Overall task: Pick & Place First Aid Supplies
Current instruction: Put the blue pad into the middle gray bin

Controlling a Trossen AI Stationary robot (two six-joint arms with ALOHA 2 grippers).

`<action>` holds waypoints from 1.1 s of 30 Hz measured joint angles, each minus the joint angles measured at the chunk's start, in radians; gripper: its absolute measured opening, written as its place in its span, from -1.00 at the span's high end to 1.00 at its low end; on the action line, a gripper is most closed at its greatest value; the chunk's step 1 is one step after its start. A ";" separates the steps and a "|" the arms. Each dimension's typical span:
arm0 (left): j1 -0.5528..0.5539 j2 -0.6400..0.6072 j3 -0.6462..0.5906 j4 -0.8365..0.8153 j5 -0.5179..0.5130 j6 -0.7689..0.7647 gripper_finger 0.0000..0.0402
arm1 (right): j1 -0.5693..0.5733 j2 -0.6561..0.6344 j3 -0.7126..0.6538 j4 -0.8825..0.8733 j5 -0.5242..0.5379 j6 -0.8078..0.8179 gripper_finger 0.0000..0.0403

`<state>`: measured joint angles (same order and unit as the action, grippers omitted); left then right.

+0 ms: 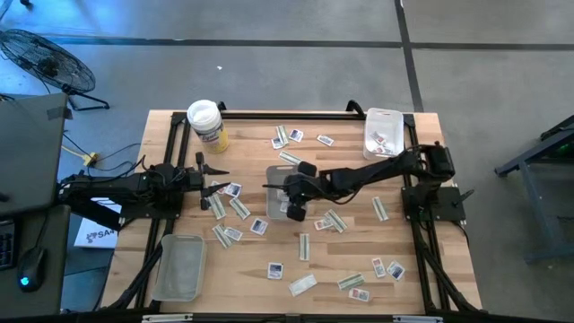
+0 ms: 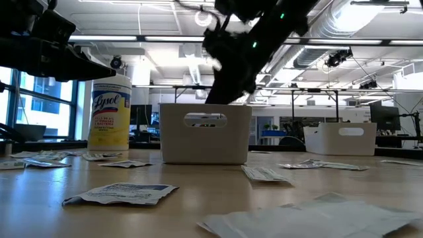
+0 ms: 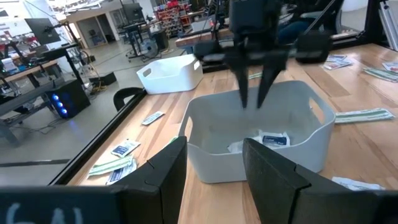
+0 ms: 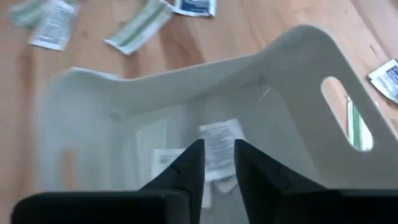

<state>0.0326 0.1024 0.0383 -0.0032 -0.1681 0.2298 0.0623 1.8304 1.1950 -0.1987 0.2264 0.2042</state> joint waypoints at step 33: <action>0.000 0.000 0.000 0.000 0.000 0.000 0.23 | 0.763 -0.139 0.001 -1.012 -0.379 1.150 0.30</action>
<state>0.0326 0.1026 0.0381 -0.0032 -0.1680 0.2298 0.8256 1.6912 1.1957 -1.2107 -0.1524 1.3539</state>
